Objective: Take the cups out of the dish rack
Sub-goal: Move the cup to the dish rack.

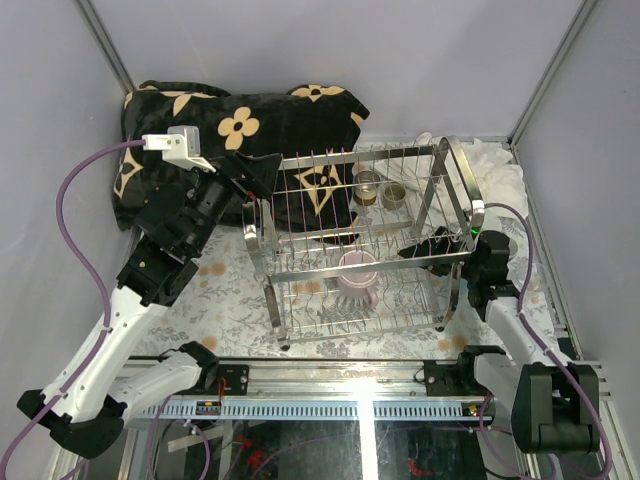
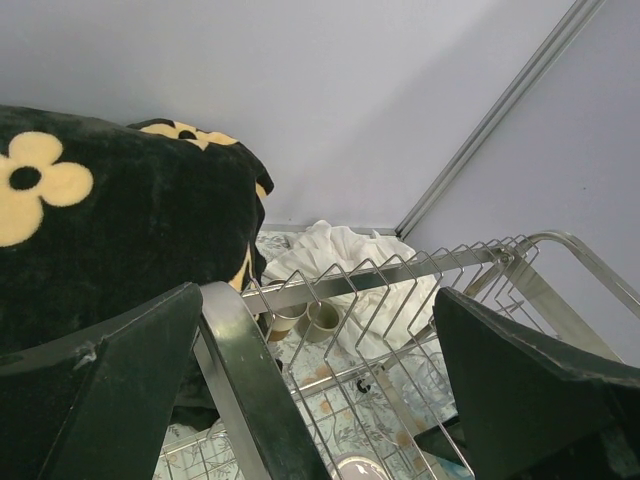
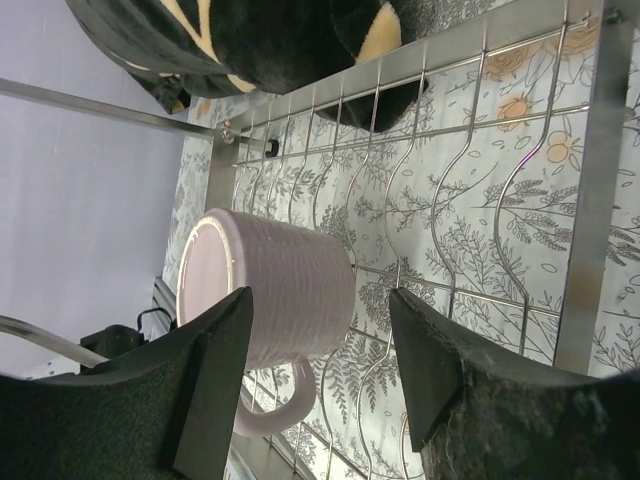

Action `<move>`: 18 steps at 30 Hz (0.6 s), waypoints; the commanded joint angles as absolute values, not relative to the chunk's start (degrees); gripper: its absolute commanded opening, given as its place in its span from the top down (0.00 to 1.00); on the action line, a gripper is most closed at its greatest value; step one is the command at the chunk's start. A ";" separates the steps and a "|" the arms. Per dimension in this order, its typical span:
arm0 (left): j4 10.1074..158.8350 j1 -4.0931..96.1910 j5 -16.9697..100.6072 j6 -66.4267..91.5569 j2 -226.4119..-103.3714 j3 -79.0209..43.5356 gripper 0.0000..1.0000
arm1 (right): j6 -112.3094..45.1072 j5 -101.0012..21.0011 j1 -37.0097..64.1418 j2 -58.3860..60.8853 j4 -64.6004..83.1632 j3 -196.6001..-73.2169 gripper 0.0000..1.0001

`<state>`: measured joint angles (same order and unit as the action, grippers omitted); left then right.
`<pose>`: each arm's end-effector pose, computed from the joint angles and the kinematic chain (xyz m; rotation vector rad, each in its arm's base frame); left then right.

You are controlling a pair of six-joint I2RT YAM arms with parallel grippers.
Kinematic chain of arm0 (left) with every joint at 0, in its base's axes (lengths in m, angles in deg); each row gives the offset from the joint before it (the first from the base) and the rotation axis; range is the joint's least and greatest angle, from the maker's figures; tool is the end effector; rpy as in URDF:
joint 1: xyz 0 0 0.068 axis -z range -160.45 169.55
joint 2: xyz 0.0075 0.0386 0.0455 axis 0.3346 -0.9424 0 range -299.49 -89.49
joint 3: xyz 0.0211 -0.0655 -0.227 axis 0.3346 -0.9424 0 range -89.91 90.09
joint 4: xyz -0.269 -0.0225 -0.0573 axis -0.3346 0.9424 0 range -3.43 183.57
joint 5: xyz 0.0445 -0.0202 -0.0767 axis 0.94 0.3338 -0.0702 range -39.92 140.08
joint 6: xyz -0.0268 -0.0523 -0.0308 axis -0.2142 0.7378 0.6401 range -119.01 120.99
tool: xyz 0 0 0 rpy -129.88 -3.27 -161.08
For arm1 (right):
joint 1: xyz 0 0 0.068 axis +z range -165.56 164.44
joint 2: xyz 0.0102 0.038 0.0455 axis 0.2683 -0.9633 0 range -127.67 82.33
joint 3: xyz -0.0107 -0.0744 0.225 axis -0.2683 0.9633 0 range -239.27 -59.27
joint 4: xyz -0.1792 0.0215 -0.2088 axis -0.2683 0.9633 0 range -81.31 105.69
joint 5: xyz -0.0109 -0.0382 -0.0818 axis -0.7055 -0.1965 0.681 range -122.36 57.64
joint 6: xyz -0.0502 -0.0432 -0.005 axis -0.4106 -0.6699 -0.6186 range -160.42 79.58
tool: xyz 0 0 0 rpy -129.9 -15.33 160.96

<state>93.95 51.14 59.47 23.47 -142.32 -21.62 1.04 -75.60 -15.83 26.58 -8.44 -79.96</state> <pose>0.2110 -0.1198 0.4394 -0.0218 1.4646 -0.6571 0.2470 0.0349 0.1661 0.1643 1.9660 1.1884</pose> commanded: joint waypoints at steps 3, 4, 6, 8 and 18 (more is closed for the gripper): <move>95.81 50.84 57.74 24.46 -142.84 -22.89 0.00 | -1.16 -80.54 -14.42 24.47 -12.35 -81.00 0.36; 95.80 50.84 57.81 24.44 -142.92 -22.94 0.00 | -1.59 -80.79 -14.08 23.95 -12.12 -81.29 0.36; 95.89 50.84 57.82 24.29 -143.04 -22.78 0.00 | -2.25 -81.20 -13.25 22.74 -12.19 -81.55 0.36; 95.89 50.83 57.83 24.25 -142.97 -22.80 0.00 | -2.04 -81.23 -12.29 21.75 -13.11 -81.38 0.36; 95.90 50.75 57.86 24.10 -143.07 -22.68 0.00 | -1.46 -82.53 -8.89 19.22 -17.00 -81.13 0.36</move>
<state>93.95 50.97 59.36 23.51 -142.46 -21.69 -0.76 -80.08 -10.06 19.92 -12.46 -79.96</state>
